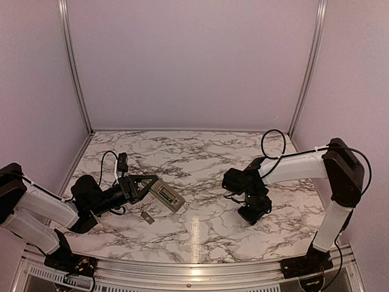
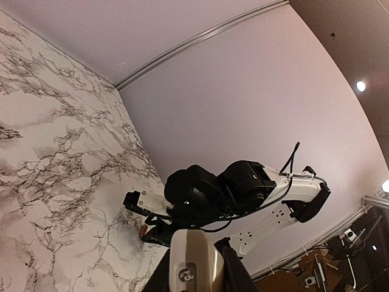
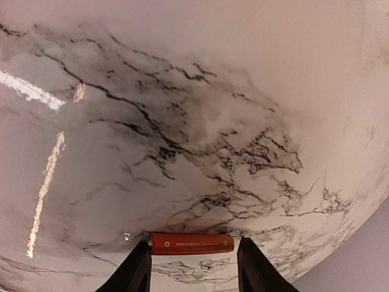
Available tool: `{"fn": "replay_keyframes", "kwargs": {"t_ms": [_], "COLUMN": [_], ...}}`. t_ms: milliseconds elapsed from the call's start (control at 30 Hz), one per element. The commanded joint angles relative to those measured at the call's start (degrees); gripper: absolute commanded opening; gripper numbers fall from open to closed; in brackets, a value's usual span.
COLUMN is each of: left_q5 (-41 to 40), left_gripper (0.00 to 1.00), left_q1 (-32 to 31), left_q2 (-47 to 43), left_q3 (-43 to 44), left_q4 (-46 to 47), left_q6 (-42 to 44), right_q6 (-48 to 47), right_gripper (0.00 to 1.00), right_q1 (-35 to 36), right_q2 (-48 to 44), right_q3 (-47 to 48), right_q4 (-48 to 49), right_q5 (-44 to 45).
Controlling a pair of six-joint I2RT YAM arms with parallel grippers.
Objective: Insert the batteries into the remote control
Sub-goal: Pick up the battery at the center of the board.
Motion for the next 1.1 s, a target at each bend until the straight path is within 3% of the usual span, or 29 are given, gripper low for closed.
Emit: {"fn": "replay_keyframes", "kwargs": {"t_ms": [0, 700, 833, 1067], "left_q5": [0.2, -0.6, -0.5, -0.2], "left_gripper": [0.00, 0.00, 0.00, 0.00], "left_q1": [0.1, 0.4, 0.4, 0.4], "left_q2": [0.5, 0.1, 0.7, 1.2], "left_q3": [1.2, 0.9, 1.0, 1.4], "left_q4": [9.5, 9.3, 10.1, 11.1], "left_q6": [-0.4, -0.6, -0.8, -1.0], "right_q6": [-1.0, -7.7, -10.4, -16.9], "right_gripper": [0.47, 0.43, 0.45, 0.52], "right_q1": [-1.0, -2.5, -2.6, -2.1], "right_q2": [3.4, 8.1, 8.0, 4.1], "right_q3": [-0.4, 6.7, 8.1, 10.8], "right_q4": [5.6, 3.4, 2.8, 1.2], "right_q5": [-1.6, 1.4, 2.5, -3.3]}}
